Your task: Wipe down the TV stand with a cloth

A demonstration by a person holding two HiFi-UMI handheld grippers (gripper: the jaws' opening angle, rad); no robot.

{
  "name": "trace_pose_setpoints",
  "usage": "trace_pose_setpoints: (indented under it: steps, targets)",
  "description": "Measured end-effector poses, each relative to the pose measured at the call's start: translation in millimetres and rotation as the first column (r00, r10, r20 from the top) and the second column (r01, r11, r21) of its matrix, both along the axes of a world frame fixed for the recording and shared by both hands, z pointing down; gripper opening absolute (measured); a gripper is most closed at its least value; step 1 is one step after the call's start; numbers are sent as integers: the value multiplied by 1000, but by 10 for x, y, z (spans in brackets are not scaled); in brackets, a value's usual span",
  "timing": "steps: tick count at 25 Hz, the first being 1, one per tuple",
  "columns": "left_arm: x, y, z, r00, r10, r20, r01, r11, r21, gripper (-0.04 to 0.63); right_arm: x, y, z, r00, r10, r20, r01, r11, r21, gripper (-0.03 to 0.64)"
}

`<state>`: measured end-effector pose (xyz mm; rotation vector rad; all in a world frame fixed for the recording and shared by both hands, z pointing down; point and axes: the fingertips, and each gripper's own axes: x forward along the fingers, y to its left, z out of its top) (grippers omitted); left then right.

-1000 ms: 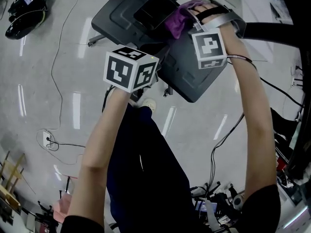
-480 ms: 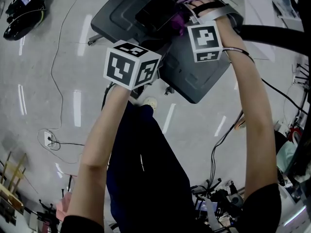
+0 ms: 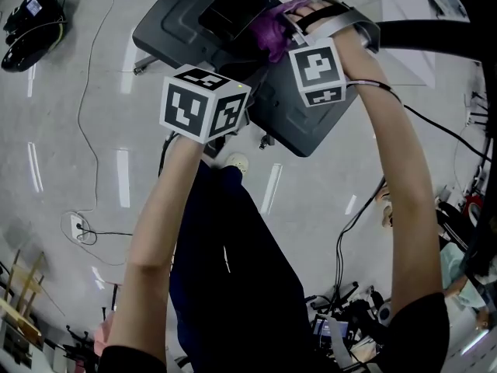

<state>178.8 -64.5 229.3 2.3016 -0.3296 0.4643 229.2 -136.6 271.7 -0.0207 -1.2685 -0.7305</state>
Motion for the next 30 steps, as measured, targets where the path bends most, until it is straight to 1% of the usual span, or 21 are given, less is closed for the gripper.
trace_pose_setpoints:
  steps: [9,16,23,30]
  targets:
    - [32,214,16,1000,6,0,-6,1000,2,8,162,367,52,999,51,-1,-51,998,-36,104]
    - [110,461,7,1000,27,5,-27,1000,3,8,326,684,39,996,90,4,-90,994,-56,104]
    - [223,676,6,999,41,8,-41,999,7,8,576,1019,44,992,123,-4,-123,990,-73,104]
    - [395,867,50,998,66,12,-66,998,8,8,808,1314,90,986,164,12,-163,982,-91,104]
